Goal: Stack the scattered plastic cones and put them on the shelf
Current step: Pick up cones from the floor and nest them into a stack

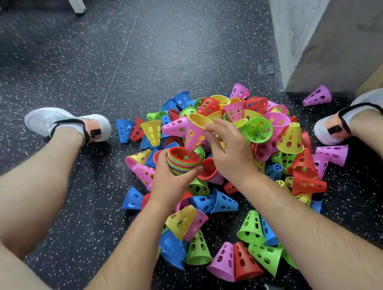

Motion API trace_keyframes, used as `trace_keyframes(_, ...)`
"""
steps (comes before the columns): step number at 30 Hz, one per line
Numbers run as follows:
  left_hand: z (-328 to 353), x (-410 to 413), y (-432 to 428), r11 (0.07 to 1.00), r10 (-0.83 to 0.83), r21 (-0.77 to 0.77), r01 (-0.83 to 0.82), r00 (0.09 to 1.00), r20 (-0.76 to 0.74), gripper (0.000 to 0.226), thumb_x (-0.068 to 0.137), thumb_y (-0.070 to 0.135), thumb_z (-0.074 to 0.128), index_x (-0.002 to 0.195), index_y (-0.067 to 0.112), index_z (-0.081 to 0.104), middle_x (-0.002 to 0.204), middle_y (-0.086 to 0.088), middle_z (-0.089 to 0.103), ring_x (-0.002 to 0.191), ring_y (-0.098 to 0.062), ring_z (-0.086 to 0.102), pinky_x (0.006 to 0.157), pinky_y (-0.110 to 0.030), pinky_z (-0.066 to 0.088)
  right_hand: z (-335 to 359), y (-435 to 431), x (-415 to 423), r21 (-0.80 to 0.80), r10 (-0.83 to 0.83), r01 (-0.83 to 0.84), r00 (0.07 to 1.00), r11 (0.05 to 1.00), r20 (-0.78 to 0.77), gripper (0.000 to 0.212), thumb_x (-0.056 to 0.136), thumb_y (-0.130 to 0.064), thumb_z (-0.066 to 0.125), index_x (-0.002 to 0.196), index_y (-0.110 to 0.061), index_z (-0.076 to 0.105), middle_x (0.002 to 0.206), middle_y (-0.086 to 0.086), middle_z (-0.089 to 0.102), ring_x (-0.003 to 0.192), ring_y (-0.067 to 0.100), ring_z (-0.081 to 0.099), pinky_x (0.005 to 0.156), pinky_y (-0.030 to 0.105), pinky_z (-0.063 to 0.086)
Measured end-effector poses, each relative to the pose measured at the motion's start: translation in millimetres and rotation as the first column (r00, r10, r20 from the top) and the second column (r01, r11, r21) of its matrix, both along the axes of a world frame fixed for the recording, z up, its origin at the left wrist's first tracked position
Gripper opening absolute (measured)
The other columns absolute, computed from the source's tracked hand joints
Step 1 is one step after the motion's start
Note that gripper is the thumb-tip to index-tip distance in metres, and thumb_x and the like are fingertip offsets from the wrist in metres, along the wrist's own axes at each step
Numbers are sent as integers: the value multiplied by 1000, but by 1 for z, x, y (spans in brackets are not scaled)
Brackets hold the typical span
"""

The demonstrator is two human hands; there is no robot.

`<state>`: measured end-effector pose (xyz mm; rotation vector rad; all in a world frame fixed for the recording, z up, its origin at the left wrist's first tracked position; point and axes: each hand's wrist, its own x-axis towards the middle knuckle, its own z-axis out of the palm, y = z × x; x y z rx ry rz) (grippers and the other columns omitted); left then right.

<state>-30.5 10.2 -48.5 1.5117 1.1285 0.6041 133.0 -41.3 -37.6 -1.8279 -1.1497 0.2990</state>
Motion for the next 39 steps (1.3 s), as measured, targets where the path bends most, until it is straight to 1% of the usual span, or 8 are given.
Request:
trace_keyframes(5,4,-7,4,997,72,37,-73,997,14,59,76,13,91,122,19,55,103,5,66,79,10,64,72,-11,50,6,2,-22,21,176,-176,984,984,4,20,97,-24,63,114,-19,73,125,2,66,122,17,57,104,35,46)
trace_keyframes(10,3,-25,14,990,135,49,-136,991,24,54,76,16,91,117,26,58,104,4,73,84,1,68,76,-19,52,10,6,-44,-124,344,-361,929,924,-137,27,98,-31,55,123,-31,65,121,-16,63,121,5,52,103,28,42)
trace_keyframes(16,-3,-54,30,956,290,48,-290,957,0,63,72,13,94,120,22,54,106,5,66,88,4,63,74,-4,45,-9,32,-59,-297,253,-282,958,912,-134,38,101,-28,44,137,-25,53,131,-3,61,128,16,49,103,37,45)
trace_keyframes(20,-17,-70,38,935,353,-1,-353,935,-24,66,70,12,94,121,20,54,106,5,66,86,2,64,77,-12,49,-22,42,-68,-370,266,-273,961,888,-72,27,97,-20,48,117,-27,64,112,-5,65,116,17,52,94,36,47)
trace_keyframes(23,-28,-77,42,929,367,-26,-369,929,-44,67,70,12,94,123,20,53,108,2,66,89,-5,65,81,-23,52,-30,45,-74,-379,328,-315,944,871,-31,25,93,-15,51,103,-24,72,110,-8,67,112,19,53,99,42,46)
trace_keyframes(29,-35,-77,41,932,352,-74,-356,934,-59,62,73,10,92,122,16,54,99,8,65,81,4,62,68,-7,48,-38,45,-81,-500,414,-368,910,784,-21,34,96,-19,49,121,-30,70,128,-11,64,128,16,41,112,39,31)
trace_keyframes(35,-39,-70,38,952,285,-95,-291,956,-68,63,71,9,94,120,18,55,98,7,69,85,-5,66,73,-10,50,-42,40,-75,-297,313,-284,948,912,53,27,97,-12,53,115,-18,72,111,-5,71,109,20,56,95,45,47)
trace_keyframes(39,-39,-65,33,963,246,-97,-250,968,-59,70,70,14,95,127,20,55,102,8,71,90,-4,68,86,-25,53,-37,36,-61,-125,190,-177,976,976,105,23,96,-6,55,110,-14,70,102,-1,68,100,22,58,86,43,50)
